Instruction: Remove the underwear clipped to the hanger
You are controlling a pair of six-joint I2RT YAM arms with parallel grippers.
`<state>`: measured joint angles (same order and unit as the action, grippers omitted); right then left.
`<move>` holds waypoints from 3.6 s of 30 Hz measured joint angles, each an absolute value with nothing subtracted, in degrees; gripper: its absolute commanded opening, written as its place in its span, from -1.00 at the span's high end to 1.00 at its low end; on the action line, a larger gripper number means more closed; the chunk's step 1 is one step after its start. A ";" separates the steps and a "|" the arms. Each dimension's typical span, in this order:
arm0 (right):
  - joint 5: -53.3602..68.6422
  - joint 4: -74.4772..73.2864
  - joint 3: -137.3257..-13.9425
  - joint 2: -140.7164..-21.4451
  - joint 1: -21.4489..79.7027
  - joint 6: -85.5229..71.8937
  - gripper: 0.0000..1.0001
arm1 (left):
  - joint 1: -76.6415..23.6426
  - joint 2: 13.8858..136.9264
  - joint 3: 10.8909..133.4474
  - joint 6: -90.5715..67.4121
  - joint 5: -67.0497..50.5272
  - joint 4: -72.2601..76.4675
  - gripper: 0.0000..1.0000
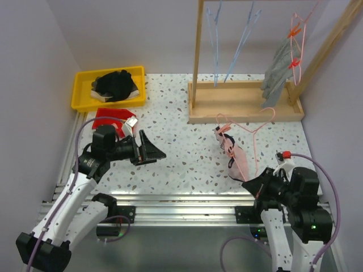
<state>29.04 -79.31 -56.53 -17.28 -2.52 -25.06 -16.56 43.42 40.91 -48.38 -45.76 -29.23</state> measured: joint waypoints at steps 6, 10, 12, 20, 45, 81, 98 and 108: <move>33.01 -78.89 -51.96 -15.35 -2.94 -24.84 1.00 | -28.47 47.48 39.38 -59.29 -40.29 -17.21 -1.00; 33.61 -79.07 -48.77 -15.33 -2.96 -24.84 1.00 | -40.56 55.48 40.77 -65.25 -34.15 -9.58 -1.00; 33.56 -79.13 -48.51 -15.35 -2.94 -24.80 1.00 | -44.36 61.41 43.90 -67.05 -31.38 -8.12 -1.00; 30.04 -78.96 -48.53 -15.38 -1.10 -22.68 1.00 | -46.74 78.81 53.74 -73.60 -26.41 -0.54 -1.00; 21.71 -78.94 -50.30 -17.37 5.67 -20.08 1.00 | -54.68 104.73 72.49 -75.79 -27.55 -7.25 -1.00; 17.41 -79.35 -53.32 -18.11 9.34 -19.38 1.00 | -52.23 110.32 81.89 -71.44 -25.52 -13.69 -0.08; 16.53 -79.66 -53.32 -18.81 9.37 -19.40 1.00 | -52.12 106.28 73.10 -74.19 -29.17 -5.15 0.32; 16.38 -79.61 -53.32 -18.87 9.37 -19.40 1.00 | -51.35 105.27 69.54 -77.36 -29.89 2.98 0.16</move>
<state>16.38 -79.61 -53.32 -18.87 9.37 -19.40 -51.35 105.27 69.54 -77.36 -29.89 2.98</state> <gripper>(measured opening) 0.035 0.430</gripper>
